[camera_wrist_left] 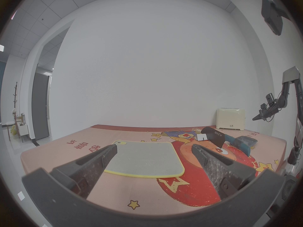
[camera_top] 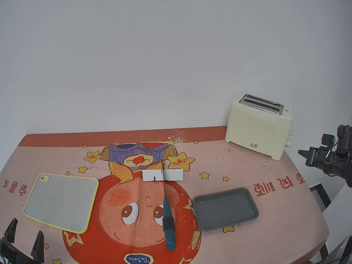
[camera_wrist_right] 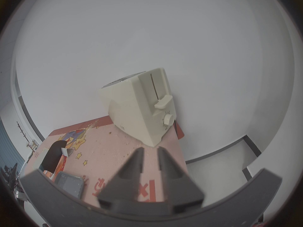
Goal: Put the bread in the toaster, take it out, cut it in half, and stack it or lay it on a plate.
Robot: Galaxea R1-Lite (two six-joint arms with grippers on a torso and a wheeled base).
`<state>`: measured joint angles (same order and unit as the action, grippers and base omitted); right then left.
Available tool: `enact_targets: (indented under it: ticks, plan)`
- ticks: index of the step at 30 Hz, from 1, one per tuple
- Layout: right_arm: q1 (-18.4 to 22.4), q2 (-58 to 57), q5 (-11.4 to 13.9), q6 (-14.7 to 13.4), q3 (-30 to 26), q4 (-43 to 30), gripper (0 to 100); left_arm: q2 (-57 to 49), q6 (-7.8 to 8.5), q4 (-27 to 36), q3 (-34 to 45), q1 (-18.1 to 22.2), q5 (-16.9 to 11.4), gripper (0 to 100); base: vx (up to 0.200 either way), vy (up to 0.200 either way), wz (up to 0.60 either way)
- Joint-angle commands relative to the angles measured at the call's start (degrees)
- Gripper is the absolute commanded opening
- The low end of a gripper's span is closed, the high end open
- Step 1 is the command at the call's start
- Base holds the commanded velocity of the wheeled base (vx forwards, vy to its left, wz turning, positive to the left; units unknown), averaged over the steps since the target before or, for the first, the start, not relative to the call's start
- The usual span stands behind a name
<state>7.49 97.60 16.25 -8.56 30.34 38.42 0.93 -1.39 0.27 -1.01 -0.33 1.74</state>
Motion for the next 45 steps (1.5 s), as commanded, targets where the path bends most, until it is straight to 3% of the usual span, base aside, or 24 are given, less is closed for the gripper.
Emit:
enact_targets:
  ticks: [1, 15, 26, 45]
  plan:
    - [-0.63, 4.71, -0.17, -0.06, 2.79, 0.6, 0, -0.49, -0.02, 0.0, 1.01, -0.02, 0.01, 100, 0.0, 0.0, 0.0]
    - [-0.72, 11.65, -1.48, -3.22, 9.91, 0.6, 0, -0.49, -0.02, 0.0, 1.01, -0.02, 0.01, 100, 0.0, 0.0, 0.0]
    - [-0.28, 13.58, -2.63, -3.66, 13.78, 0.42, 0, -0.49, -0.02, 0.0, 1.01, -0.02, 0.01, 100, 0.0, 0.0, 0.0]
    - [-0.45, 14.02, -2.71, -3.66, 12.81, 0.16, 0, -0.49, -0.02, 0.0, 1.01, -0.02, 0.01, 100, 0.0, 0.0, 0.0]
